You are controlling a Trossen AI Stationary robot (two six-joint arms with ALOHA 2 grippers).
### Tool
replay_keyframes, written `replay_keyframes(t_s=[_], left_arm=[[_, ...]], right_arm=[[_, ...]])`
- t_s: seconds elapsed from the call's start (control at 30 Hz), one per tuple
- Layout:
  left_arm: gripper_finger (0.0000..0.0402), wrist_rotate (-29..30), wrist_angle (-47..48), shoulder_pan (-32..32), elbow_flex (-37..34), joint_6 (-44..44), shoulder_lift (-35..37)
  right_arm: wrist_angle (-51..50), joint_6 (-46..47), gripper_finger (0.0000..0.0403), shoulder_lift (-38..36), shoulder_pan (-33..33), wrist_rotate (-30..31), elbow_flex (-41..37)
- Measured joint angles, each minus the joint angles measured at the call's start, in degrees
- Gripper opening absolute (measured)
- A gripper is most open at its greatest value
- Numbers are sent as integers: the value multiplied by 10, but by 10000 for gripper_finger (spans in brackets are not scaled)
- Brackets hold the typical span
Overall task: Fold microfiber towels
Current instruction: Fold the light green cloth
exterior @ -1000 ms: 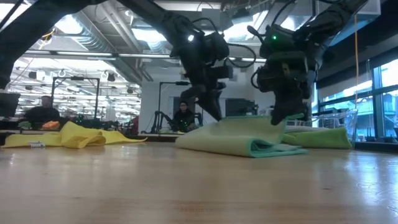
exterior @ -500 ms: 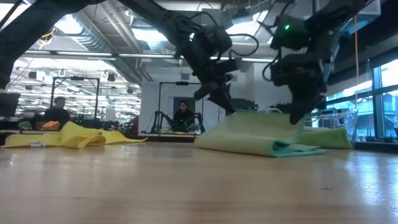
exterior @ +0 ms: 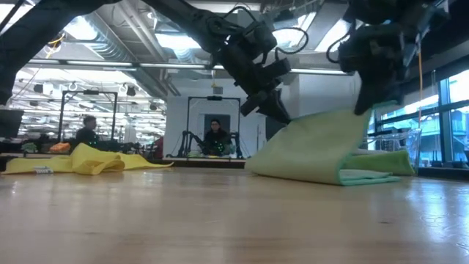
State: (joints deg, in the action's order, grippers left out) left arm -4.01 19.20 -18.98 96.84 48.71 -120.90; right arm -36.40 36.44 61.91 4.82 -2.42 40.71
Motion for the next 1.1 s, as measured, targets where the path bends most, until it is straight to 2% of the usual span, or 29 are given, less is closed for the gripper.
replay_keyframes(t_s=[0.3, 0.47, 0.8, 1.1], left_arm=[[0, 0, -89, 17, 0, 20, 0], [0, -24, -111, 18, 0, 17, 0], [0, -30, -113, 13, 0, 5, -20], [0, -25, -156, 11, 0, -11, -53]], right_arm=[[-81, 78, 8, -2, -55, 68, 0], [-117, 114, 8, -2, -74, 82, 0], [-152, 129, 8, -2, -82, 113, 0], [-201, 142, 8, -2, -81, 153, 0]])
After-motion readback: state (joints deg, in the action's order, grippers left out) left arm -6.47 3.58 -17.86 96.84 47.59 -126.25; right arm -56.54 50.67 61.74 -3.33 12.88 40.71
